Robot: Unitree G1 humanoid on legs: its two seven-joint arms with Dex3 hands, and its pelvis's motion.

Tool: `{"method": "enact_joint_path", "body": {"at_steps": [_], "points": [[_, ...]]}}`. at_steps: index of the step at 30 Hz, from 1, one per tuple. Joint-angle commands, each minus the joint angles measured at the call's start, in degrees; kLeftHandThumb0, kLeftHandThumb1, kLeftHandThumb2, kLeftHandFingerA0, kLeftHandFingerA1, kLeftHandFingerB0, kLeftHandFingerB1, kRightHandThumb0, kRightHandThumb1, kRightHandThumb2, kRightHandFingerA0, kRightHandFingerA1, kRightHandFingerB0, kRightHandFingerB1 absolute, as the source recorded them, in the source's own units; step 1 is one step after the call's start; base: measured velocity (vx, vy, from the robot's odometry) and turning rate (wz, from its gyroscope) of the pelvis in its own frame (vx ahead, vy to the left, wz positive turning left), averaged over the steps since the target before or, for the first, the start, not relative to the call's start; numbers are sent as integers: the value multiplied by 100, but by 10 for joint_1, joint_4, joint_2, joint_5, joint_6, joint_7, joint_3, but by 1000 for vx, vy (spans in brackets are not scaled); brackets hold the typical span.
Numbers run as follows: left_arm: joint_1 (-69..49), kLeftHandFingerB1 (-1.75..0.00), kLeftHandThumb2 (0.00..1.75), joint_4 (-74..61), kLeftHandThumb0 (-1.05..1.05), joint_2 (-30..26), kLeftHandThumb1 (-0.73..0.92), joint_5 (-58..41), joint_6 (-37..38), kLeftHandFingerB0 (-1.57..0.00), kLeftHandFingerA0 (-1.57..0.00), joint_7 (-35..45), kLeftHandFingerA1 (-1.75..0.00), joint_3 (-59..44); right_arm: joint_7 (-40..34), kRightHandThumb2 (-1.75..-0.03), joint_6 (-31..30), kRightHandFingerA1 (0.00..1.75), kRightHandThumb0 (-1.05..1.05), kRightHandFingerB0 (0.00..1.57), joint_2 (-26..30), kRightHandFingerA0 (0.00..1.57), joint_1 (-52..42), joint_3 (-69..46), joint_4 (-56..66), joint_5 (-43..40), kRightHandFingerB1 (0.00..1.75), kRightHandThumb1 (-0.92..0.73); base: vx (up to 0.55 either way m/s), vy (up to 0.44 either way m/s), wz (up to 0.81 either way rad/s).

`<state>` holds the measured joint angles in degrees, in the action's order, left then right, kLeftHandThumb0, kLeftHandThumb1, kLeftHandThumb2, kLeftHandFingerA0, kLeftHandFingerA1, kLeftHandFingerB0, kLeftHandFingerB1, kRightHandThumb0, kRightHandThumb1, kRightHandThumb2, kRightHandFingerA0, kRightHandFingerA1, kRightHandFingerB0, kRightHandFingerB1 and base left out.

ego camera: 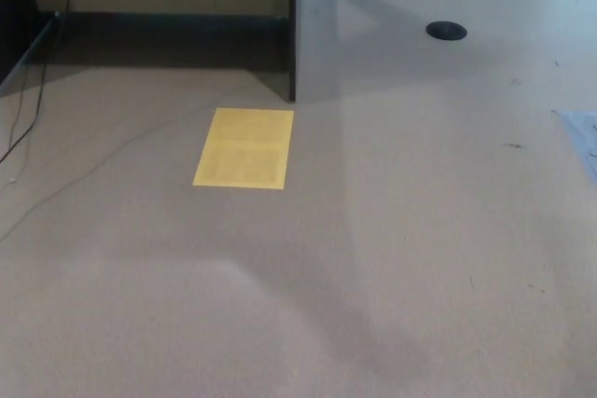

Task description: A person is holding a plastic bag and the robot extends its left hand to grab the bag by hooking its thumb into the holes at the top and brings its hand down by its side. Then it extends its arm again to hand the plastic bag back to the person.

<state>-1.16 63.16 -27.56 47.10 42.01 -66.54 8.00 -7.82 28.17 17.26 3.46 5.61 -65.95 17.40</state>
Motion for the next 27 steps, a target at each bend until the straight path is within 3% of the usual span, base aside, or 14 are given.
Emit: {"method": "enact_joint_path", "body": {"at_steps": [1, 2, 6, 11, 13, 14, 15, 16, 17, 18, 22, 23, 26, 27], "points": [[2, -71, 58, 20, -12, -23, 63, -11, -23, -93, -95, -46, -155, 15, 6, -60, 0, 50, -32, 66, 2, 79, -9, -4, -9, -11, 45, -68, 0, 0, 0], [1, -119, 62, 20, -12, -23, 70, -10, -25, -77, -88, -50, -164, 18, 2, -60, -1, 49, -32, 65, 1, 79, -10, -1, -11, -7, 45, -67, 0, 0, 0], [-7, -144, 65, 13, -12, -22, 72, -15, -22, -69, -87, -60, -166, 27, -4, -61, 2, 50, -33, 65, 2, 79, -19, 7, -8, 1, 45, -68, 0, 0, 0], [-4, -140, 68, -46, -11, -22, 76, -9, -1, -70, -79, -78, -168, 37, -7, -61, -5, 50, -33, 67, 0, 80, -12, 10, -10, 2, 45, -69, 0, 0, 0], [-8, -125, 72, -78, -13, -23, 72, -8, -4, -81, -101, -79, -162, 37, -7, -61, -6, 50, -32, 67, 0, 80, -11, 9, -8, 0, 45, -68, 0, 0, 0], [-10, -125, 72, -91, -13, -24, 72, -8, -6, -81, -101, -76, -162, 36, -7, -61, -6, 50, -32, 67, 0, 80, -12, 8, -7, 0, 45, -68, 0, 0, 0], [-15, -126, 74, -123, -9, -27, 74, -2, -6, -80, -86, -83, -168, 36, -7, -60, -2, 50, -32, 66, 0, 80, -16, 8, -7, -1, 45, -68, 0, 0, 0], [-17, -120, 83, -161, -8, -32, 63, -5, 0, -89, -107, -74, -158, 30, -7, -60, 0, 51, -32, 66, 1, 82, -17, 8, -5, -1, 45, -68, 0, 0, 0], [-18, -119, 84, -180, -9, -32, 65, -7, -4, -87, -107, -66, -157, 27, -6, -60, -1, 50, -32, 66, 2, 81, -16, 7, -5, -2, 45, -68, 0, 0, 0], [-20, -122, 75, -215, -11, -32, 76, -14, -15, -78, -84, -46, -167, 20, -4, -60, -2, 50, -32, 66, 5, 80, -14, 5, -5, -4, 45, -68, 0, 0, 0], [-10, -124, 82, -271, -7, -42, 71, -20, -16, -81, -85, -29, -166, 0, -4, -60, -6, 50, -32, 67, 3, 81, -4, 5, -8, -3, 45, -68, 0, 0, 0], [-7, -138, 84, -296, -7, -47, 70, -34, -15, -76, -83, -14, -169, -15, -1, -60, -3, 50, -32, 65, 2, 80, -11, 4, -7, -5, 45, -68, 0, 0, 0], [-8, -143, 83, -340, -1, -54, 70, -54, -15, -72, -87, 18, -171, -43, 2, -60, 10, 51, -32, 66, 2, 80, -36, 5, -5, -7, 46, -68, 0, 0, 0], [3, -130, 84, -353, -2, -56, 67, -66, -20, -79, -90, 35, -171, -54, 1, -61, 9, 50, -32, 66, 2, 80, -35, 6, -6, -5, 45, -68, 0, 0, 0]]}}
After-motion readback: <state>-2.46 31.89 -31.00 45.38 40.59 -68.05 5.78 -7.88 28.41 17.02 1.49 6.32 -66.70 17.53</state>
